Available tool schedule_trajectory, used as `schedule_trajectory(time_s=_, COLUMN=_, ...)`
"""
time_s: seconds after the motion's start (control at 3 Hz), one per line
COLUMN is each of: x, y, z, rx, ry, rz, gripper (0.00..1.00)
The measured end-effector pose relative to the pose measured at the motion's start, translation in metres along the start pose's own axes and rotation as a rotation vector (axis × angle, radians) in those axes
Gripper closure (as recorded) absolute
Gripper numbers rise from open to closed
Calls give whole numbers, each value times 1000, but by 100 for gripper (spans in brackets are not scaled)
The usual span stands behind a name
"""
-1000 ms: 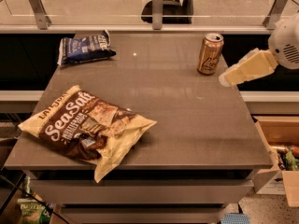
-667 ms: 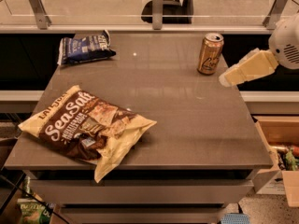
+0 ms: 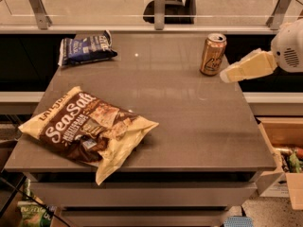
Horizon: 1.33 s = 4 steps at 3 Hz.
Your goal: Move orange can near brown chip bag
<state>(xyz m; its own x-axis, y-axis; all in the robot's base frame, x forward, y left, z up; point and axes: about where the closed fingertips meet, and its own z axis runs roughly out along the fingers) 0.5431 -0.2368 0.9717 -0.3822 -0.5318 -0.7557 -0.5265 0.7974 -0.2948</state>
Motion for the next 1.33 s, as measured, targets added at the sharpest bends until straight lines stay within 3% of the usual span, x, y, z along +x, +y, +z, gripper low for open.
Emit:
schedule_trajectory(time_s=0.67, x=1, y=-15, z=28, rx=29, ry=-91, rz=68, gripper=0)
schedule_trajectory(time_s=1.33, x=-2, y=-24, z=68, rx=5, ry=-178, rz=112, gripper=0)
